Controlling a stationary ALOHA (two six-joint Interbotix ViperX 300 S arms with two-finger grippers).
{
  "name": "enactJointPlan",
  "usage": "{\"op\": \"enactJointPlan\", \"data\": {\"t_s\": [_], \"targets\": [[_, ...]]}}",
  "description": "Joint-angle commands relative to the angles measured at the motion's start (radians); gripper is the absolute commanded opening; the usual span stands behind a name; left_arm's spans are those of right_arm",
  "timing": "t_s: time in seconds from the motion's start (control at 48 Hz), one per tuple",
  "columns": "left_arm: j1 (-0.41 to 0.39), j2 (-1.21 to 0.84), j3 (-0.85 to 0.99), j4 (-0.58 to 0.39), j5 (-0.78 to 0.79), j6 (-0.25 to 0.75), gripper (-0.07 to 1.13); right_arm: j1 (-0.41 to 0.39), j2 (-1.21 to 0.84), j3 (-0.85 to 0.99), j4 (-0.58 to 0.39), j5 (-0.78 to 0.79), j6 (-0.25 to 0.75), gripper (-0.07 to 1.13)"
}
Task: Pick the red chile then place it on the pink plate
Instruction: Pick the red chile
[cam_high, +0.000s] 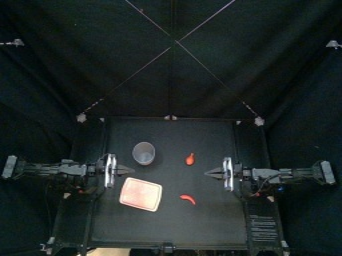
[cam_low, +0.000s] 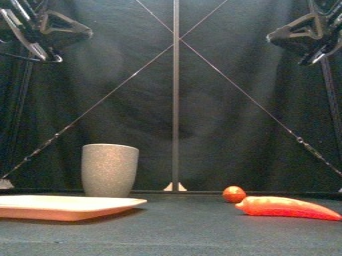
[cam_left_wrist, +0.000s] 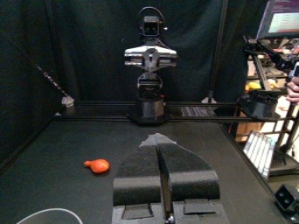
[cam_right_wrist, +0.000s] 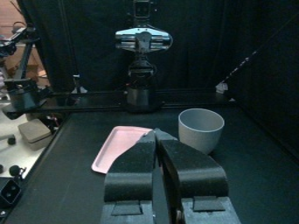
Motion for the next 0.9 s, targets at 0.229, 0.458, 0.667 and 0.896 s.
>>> {"op": "enactJointPlan", "data": {"t_s": [0.229,0.458,0.667,0.896], "targets": [[0.052,0.003,0.012,0.02,0.003,0.009,-0.02,0.021,0.164,-0.034,0.092,0.002,0.103,0.04],[0.058,0.0,0.041,0.02,0.006,0.011,-0.02,0.14,0.39,-0.067,0.129,0.018,0.219,0.16],[0.06,0.0,0.041,0.021,0.005,0.011,-0.02,0.176,0.566,-0.112,0.183,0.02,0.25,0.63],[0.06,-0.002,0.049,0.021,0.005,0.011,-0.02,0.193,0.756,-0.173,0.256,0.054,0.287,1.04]]}}
